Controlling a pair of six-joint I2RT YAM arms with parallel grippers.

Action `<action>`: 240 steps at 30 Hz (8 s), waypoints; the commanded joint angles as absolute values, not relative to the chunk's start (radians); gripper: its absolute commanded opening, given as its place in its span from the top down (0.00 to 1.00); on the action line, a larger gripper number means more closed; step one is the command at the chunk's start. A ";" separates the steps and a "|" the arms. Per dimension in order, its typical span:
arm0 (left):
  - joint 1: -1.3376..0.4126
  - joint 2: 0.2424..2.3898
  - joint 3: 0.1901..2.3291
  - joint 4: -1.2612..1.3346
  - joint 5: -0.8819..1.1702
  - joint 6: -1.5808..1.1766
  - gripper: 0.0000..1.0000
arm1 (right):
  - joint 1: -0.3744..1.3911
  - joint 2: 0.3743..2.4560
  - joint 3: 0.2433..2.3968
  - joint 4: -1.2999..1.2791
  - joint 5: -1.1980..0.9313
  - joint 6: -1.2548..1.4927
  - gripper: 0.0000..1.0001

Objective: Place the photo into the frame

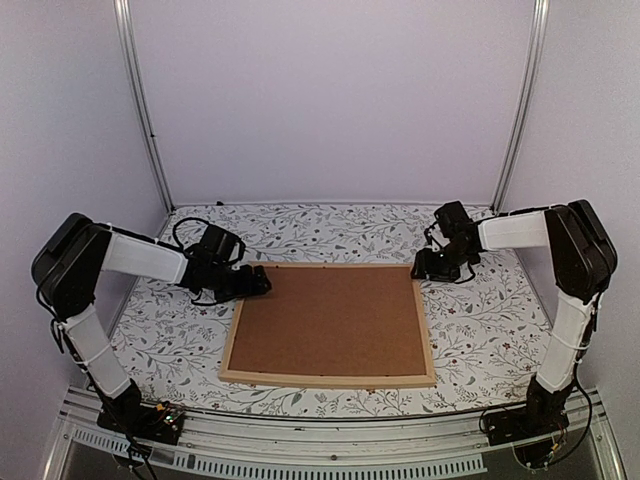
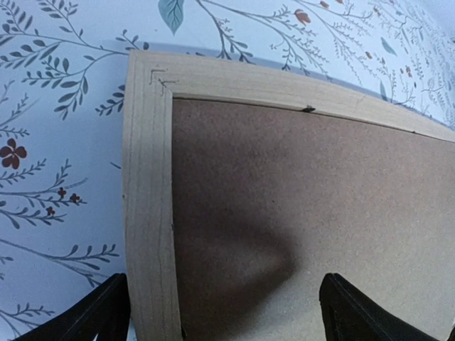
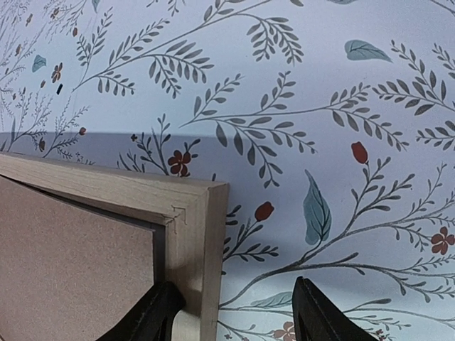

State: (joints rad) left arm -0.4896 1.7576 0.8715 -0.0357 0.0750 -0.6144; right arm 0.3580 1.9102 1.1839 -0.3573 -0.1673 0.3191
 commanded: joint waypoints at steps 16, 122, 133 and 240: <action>-0.589 1.838 0.877 0.061 0.170 -0.622 0.15 | 0.581 1.986 1.272 -0.442 -0.045 0.379 0.40; -0.654 1.730 0.769 -0.032 -0.046 -0.690 0.06 | 0.511 1.891 0.889 -0.238 -0.096 0.391 0.62; -0.691 1.758 0.774 -0.035 -0.074 -0.715 0.07 | 0.644 1.968 0.864 -0.214 -0.095 0.441 0.59; -0.698 1.724 0.802 -0.036 0.326 -0.786 0.07 | 0.818 1.840 0.987 -0.315 -0.011 0.578 0.39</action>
State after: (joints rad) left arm -0.5499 1.6371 0.7872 -0.1963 -0.0097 -0.6994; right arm 0.6689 1.7061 0.9596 -0.3901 0.1558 0.5278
